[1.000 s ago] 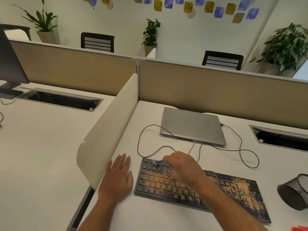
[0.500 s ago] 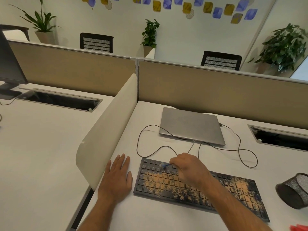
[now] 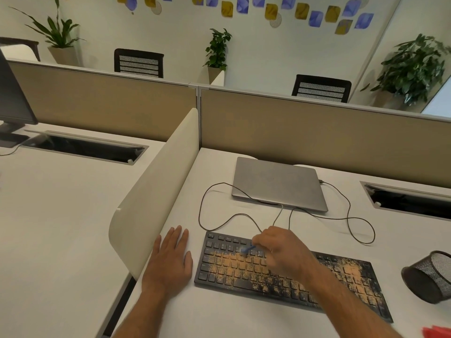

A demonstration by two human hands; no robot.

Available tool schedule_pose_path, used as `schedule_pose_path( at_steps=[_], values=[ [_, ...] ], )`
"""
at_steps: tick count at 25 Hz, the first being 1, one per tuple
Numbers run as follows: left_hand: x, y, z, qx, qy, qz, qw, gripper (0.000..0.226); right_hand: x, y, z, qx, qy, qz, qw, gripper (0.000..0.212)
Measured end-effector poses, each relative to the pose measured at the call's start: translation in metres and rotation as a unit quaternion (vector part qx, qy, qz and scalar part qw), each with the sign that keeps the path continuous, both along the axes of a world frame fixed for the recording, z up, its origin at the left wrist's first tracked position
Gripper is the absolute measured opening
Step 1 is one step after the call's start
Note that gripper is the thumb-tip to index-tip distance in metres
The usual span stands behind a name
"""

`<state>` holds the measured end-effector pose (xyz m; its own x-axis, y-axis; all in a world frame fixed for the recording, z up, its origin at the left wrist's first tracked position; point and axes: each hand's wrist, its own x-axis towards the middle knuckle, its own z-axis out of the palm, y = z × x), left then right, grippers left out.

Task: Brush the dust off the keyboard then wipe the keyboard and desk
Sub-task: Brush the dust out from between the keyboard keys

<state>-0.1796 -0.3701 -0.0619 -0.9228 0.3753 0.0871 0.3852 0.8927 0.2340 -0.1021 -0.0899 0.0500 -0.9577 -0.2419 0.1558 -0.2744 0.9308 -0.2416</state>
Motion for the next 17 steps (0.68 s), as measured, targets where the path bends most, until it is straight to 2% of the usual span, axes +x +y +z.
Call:
schedule_pose_path(
  at_steps=[3,8,14,17],
  values=[
    [0.000,0.000,0.000,0.002,0.004,0.001,1.000,0.079,0.000,0.002,0.001,-0.004,0.036,-0.009,0.999,0.030],
    [0.000,0.000,0.000,0.003,0.006,0.001,1.000,0.078,0.011,-0.008,-0.010,0.044,0.030,0.051,0.997,0.045],
    [0.000,-0.001,-0.001,0.002,0.006,0.001,1.000,0.074,0.010,-0.005,0.002,-0.002,0.063,0.019,0.998,0.042],
    [0.001,-0.001,0.001,0.003,0.007,-0.001,1.000,0.076,0.004,-0.012,-0.004,0.013,0.065,0.036,0.997,0.038]
  ],
)
